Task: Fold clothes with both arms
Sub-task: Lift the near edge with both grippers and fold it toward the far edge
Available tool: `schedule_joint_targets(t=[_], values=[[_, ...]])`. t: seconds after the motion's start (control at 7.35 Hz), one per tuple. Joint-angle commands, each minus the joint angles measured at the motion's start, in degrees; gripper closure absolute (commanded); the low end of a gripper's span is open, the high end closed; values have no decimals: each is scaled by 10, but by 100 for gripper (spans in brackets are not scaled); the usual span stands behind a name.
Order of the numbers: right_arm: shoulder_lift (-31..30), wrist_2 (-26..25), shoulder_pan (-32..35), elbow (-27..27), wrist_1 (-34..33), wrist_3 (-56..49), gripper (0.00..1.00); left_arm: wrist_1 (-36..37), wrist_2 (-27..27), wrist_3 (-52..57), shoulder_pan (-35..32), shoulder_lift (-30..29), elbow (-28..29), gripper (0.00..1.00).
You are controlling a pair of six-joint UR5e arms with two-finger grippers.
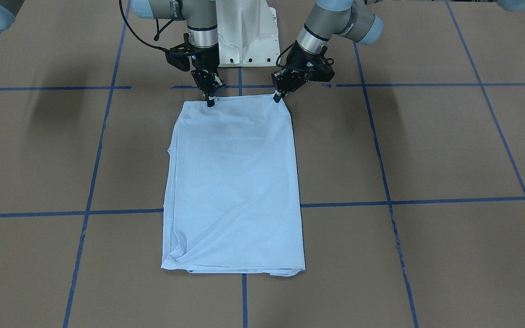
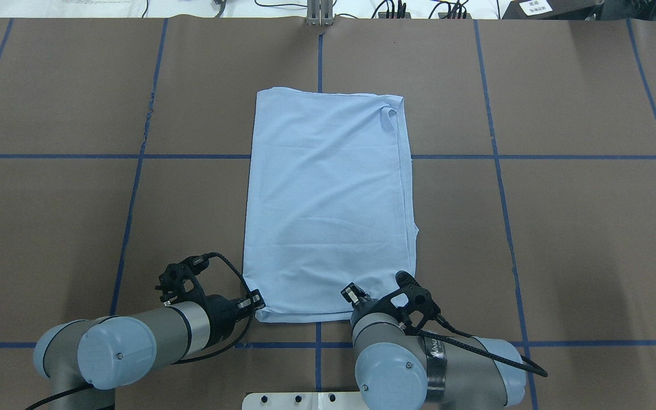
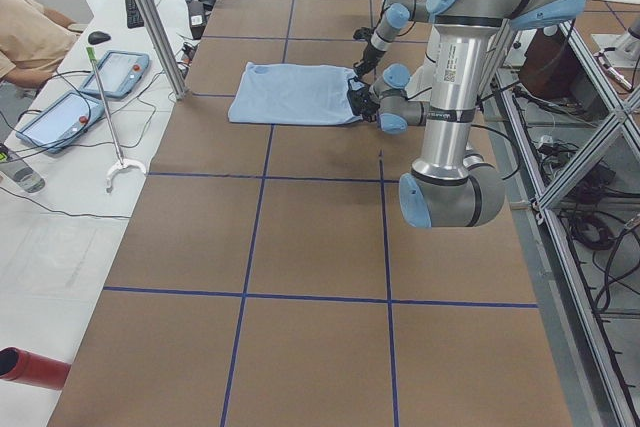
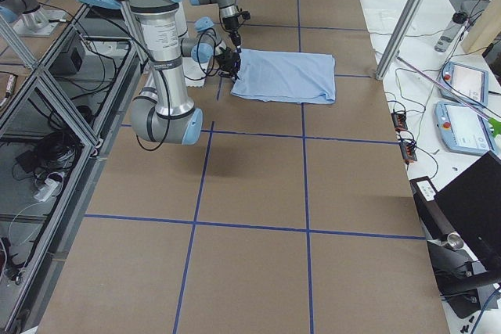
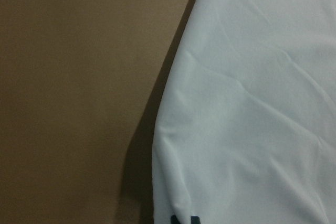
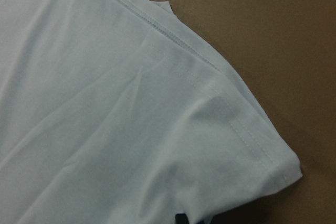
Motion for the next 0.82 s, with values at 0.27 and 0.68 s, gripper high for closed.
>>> schedule_joint_targets(t=[0.27,0.68], values=[[-8,2,-1,143,-102,-4,100,162,-51,26,-8,19,-208,100],[19,4,-64,326,-333,-1,100,356,-75,26,-5,8,-373,100]])
